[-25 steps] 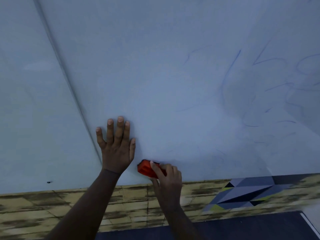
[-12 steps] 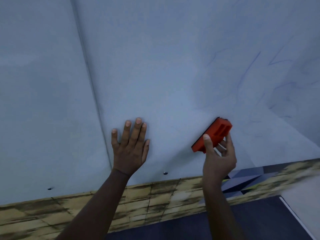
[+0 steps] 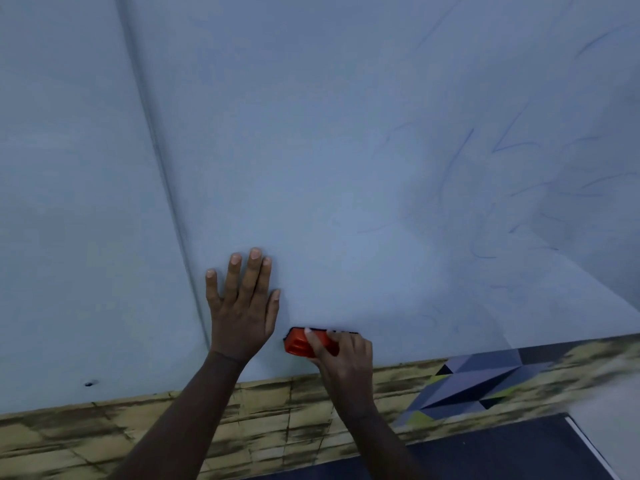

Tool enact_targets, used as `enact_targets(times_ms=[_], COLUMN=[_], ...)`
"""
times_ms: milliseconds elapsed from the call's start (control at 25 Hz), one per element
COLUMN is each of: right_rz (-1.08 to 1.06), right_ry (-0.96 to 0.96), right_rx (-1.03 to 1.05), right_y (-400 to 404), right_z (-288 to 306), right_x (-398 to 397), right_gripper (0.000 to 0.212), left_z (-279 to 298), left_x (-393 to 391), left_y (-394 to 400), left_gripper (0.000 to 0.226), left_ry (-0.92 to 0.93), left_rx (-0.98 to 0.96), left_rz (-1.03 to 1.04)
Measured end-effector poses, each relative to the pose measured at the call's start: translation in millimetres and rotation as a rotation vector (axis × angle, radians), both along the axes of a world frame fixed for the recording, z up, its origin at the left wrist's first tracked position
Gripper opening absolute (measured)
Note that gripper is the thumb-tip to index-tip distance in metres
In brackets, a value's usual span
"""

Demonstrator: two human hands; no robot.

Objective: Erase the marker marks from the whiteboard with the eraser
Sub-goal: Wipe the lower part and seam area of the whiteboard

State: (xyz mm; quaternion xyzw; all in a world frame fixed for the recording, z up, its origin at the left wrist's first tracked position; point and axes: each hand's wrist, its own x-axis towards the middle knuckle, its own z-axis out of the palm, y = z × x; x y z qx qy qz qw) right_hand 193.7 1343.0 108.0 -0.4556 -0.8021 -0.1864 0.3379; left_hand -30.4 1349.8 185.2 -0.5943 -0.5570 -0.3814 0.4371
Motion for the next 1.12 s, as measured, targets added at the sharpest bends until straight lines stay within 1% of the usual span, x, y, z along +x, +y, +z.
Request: enact_targets(times_ms=[120,200,280,360,440,520,560,600,640,680,760,800,840,920,960,1000,1120], right_rz=[0.066,0.126,0.140,0.091,0.036,0.015,0.013,0.017,0.029,0.047,0.077,0.089,0.100,0.128,0.139,0.145,0.155], right_ry=[-0.064,-0.119,-0.096,0.061,0.302,0.539,0.616,0.650,0.642,0.592,0.382,0.257,0.142,-0.003,-0.033,-0.043,0.051], right_rx=[0.016,0.022,0.023,0.026,0.043,0.055,0.056,0.051,0.048,0.044,0.024,-0.007,-0.060,-0.140,-0.154,-0.150,-0.092], right_y=[2,1,6,13,20,27,29,30,29,26,19,16,12,8,8,8,9], right_z=[-3,-1,11,38,78,115,129,136,138,134,108,91,74,48,42,42,76], right_x=[5,10,18,30,42,50,51,49,45,39,30,27,24,23,24,24,20], right_gripper=[0.056,0.060,0.065,0.062,0.057,0.060,0.063,0.064,0.063,0.059,0.058,0.064,0.074,0.095,0.098,0.096,0.081], left_z=[3,5,8,10,16,20,23,27,31,36,43,46,47,53,59,69,104], left_x=[8,13,14,16,21,29,33,36,37,36,32,31,30,30,28,26,19], left_y=[-8,-15,-20,-25,-29,-31,-33,-34,-34,-35,-36,-37,-38,-41,-41,-39,-31], left_gripper=[0.071,0.071,0.072,0.071,0.068,0.064,0.061,0.059,0.058,0.056,0.056,0.056,0.055,0.055,0.054,0.054,0.050], left_ry=[-0.062,-0.069,-0.071,-0.069,-0.067,-0.101,-0.118,-0.130,-0.135,-0.133,-0.120,-0.112,-0.109,-0.098,-0.093,-0.082,-0.049], left_rx=[-0.043,-0.063,-0.085,-0.097,-0.097,-0.080,-0.061,-0.042,-0.028,-0.019,-0.022,-0.030,-0.041,-0.050,-0.044,-0.031,0.015], left_rz=[0.016,0.029,0.047,0.055,0.073,0.098,0.113,0.124,0.128,0.127,0.123,0.123,0.122,0.113,0.106,0.099,0.093])
